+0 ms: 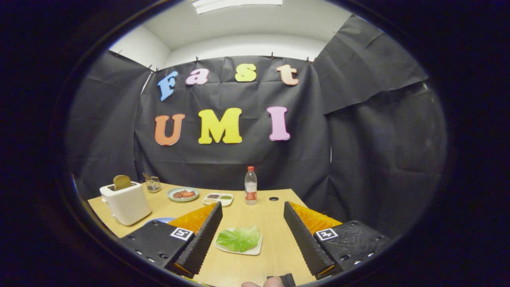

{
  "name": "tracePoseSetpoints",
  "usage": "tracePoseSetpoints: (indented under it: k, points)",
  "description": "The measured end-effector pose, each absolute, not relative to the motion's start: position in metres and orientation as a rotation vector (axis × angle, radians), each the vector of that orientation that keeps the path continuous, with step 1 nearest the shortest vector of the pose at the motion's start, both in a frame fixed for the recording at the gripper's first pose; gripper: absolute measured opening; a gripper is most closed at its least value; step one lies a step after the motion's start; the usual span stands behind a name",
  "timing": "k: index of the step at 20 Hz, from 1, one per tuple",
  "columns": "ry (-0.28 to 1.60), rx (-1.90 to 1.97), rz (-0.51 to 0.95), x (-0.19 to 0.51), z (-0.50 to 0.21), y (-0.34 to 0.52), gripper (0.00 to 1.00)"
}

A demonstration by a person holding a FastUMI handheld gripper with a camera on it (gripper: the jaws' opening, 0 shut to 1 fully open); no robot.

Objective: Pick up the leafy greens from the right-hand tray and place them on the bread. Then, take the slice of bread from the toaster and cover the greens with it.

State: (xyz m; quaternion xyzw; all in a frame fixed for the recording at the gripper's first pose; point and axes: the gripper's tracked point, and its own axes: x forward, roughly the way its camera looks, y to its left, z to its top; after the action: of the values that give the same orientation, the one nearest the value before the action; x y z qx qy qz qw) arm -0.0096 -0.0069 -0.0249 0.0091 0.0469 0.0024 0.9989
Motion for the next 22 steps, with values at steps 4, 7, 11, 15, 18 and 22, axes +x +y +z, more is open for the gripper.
tracePoseSetpoints:
  k: [4, 7, 11, 15, 18, 22]
  points:
    - [0.186, 0.005, 0.049, 0.015, -0.047, 0.007, 0.95]
    - [0.285, 0.014, 0.089, 0.041, -0.075, 0.021, 0.95]
    - [0.421, 0.0, 0.095, 0.078, -0.116, 0.037, 0.95]
    - [0.561, 0.018, 0.072, 0.109, -0.166, 0.05, 0.95]
    - [0.642, 0.012, 0.043, 0.125, -0.2, 0.054, 0.95]
    - [0.715, 0.022, 0.002, 0.137, -0.228, 0.053, 0.95]
